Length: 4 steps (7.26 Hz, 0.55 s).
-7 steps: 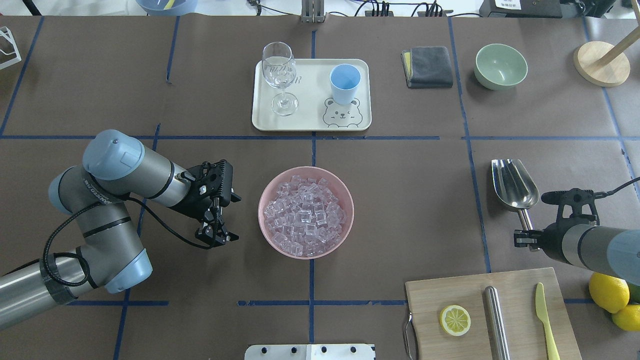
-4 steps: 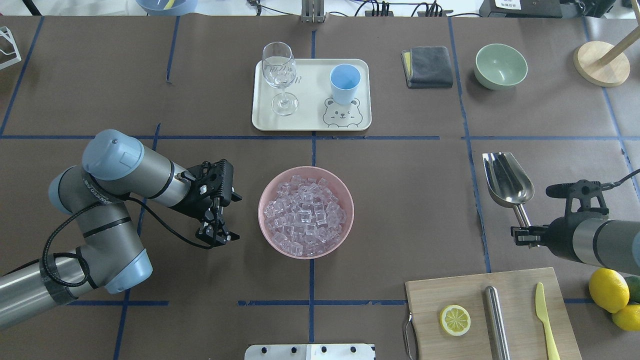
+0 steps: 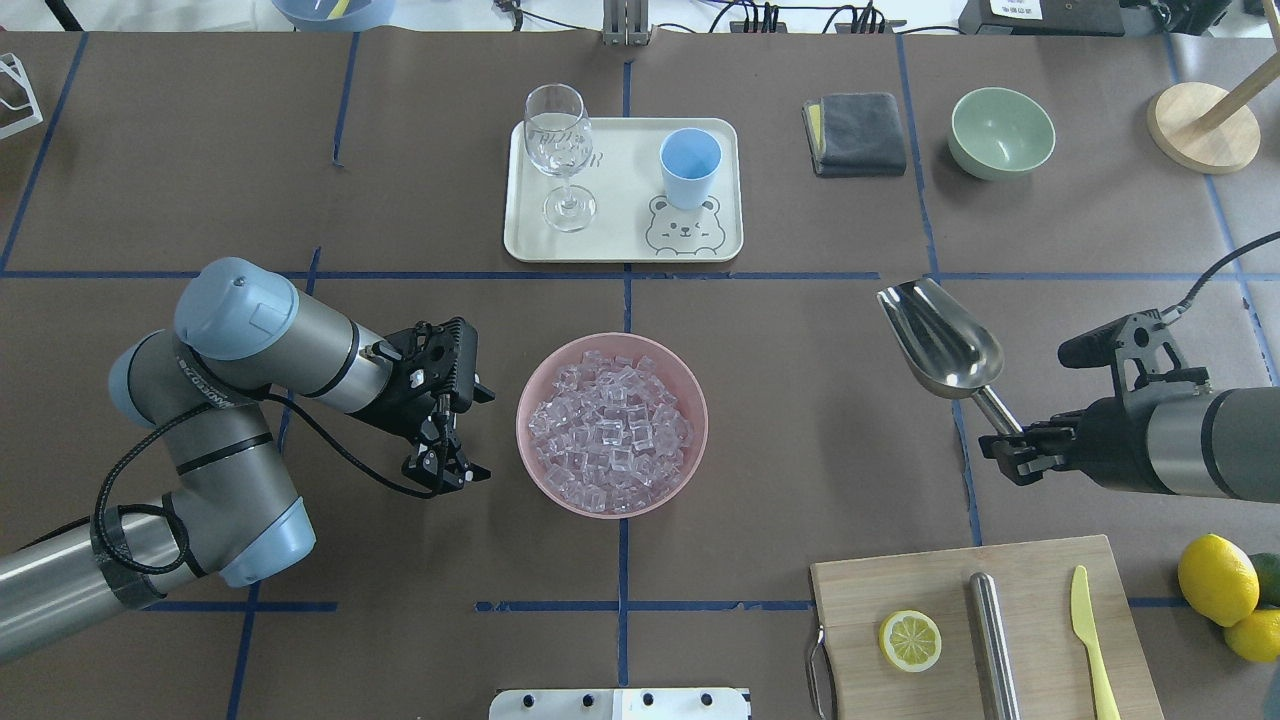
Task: Put ice in cup with scoop
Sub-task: 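Grasp the metal scoop handle with the right gripper and lift it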
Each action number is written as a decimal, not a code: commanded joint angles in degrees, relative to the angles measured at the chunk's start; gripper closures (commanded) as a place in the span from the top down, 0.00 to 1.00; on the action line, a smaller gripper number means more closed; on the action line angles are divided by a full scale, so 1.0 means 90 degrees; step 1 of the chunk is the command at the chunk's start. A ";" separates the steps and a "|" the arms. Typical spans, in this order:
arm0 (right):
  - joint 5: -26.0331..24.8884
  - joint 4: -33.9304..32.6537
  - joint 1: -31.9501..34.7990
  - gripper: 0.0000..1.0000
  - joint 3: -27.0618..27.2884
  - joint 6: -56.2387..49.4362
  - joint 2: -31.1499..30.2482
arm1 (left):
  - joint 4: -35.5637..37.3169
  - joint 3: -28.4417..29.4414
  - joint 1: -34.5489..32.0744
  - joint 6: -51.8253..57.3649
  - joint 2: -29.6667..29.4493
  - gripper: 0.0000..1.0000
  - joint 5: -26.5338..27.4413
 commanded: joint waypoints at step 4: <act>0.0115 -0.1915 -0.0449 0.00 0.0034 -0.0866 0.2272 | -0.0007 0.0013 -0.0036 0.0012 -0.0046 1.00 0.0087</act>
